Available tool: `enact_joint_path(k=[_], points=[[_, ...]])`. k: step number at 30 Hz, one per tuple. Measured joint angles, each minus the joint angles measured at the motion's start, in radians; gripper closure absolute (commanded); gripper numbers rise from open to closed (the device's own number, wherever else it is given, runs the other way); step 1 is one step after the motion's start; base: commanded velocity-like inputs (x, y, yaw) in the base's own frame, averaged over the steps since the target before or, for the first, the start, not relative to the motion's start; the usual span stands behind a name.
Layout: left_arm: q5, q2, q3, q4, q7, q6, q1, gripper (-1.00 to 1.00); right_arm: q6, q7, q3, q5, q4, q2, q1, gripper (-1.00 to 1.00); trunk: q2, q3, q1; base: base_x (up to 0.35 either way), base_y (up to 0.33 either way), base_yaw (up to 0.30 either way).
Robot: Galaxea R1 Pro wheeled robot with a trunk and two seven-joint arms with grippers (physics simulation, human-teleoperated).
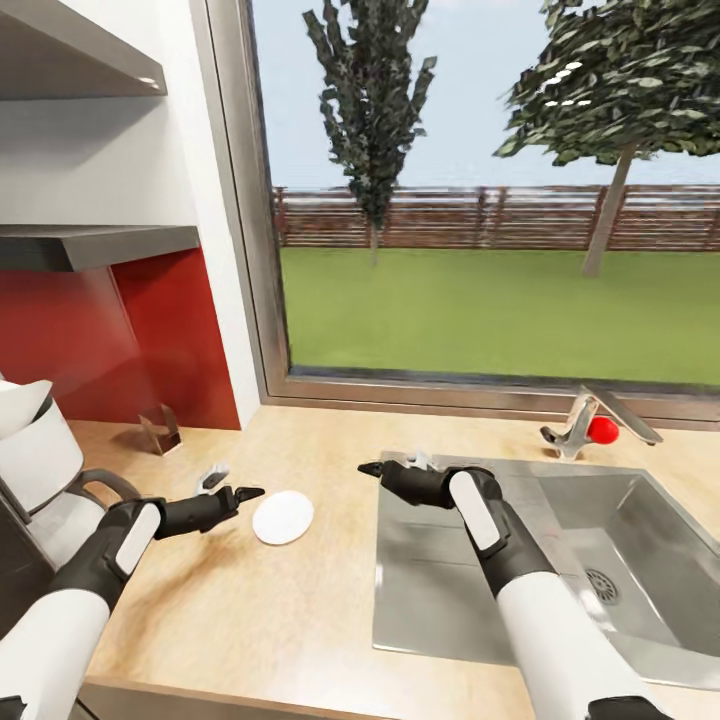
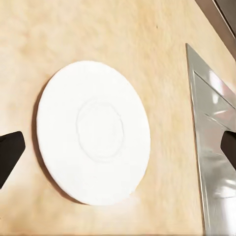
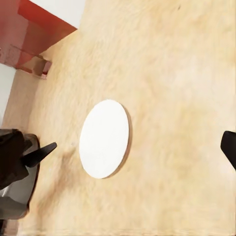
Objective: Set up a coffee station on the kitchen countertop: keep the coffee maker on the countertop, move the bottle of coffee from the kitchen shelf to the counter next to the coffee maker, place a paper coffee filter on top of the coffee maker, put the saucer next to the coffee maker with the coffee cup on the saucer, and place the electric kettle next to the coffee maker.
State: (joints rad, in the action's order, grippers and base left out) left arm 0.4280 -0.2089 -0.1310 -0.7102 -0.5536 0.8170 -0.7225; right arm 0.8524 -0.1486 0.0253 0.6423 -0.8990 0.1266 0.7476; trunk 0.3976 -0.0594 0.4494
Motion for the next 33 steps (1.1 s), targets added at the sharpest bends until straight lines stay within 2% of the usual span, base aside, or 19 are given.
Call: enact_joint_path(k=[3,4,5,7,18,33], points=[[0.002,0.000,0.000,0.000,0.000,0.000,0.002,-1.00,-0.002,-0.084,0.028,-0.001,0.053,0.007,0.000,-1.00,0.000,0.000,0.000,0.000,0.000,-0.005],[0.003,0.000,0.000,0.000,0.000,0.000,0.002,-1.00,-0.003,-0.127,0.052,-0.002,0.070,0.008,0.000,-1.00,0.000,0.000,0.000,0.000,0.000,0.000],[0.003,0.000,0.000,0.000,0.000,0.000,0.002,-1.00,-0.004,-0.220,0.122,-0.002,0.095,0.009,0.000,-1.00,0.000,0.000,0.000,0.000,0.000,0.000],[0.003,0.001,0.000,0.000,0.000,0.000,0.004,-1.00,-0.005,-0.250,0.146,-0.004,0.102,0.008,0.000,-1.00,0.000,0.000,0.000,0.003,0.000,0.000],[0.003,0.002,0.001,0.000,0.000,0.000,0.004,-1.00,-0.006,-0.263,0.156,-0.002,0.104,0.002,0.000,-1.00,0.000,0.000,0.000,0.155,0.127,-0.053],[0.004,0.016,0.002,-0.002,-0.005,0.000,0.047,-1.00,-0.006,-0.261,0.159,-0.006,0.112,0.005,0.000,-1.00,0.000,0.000,0.000,0.008,0.007,-0.045]])
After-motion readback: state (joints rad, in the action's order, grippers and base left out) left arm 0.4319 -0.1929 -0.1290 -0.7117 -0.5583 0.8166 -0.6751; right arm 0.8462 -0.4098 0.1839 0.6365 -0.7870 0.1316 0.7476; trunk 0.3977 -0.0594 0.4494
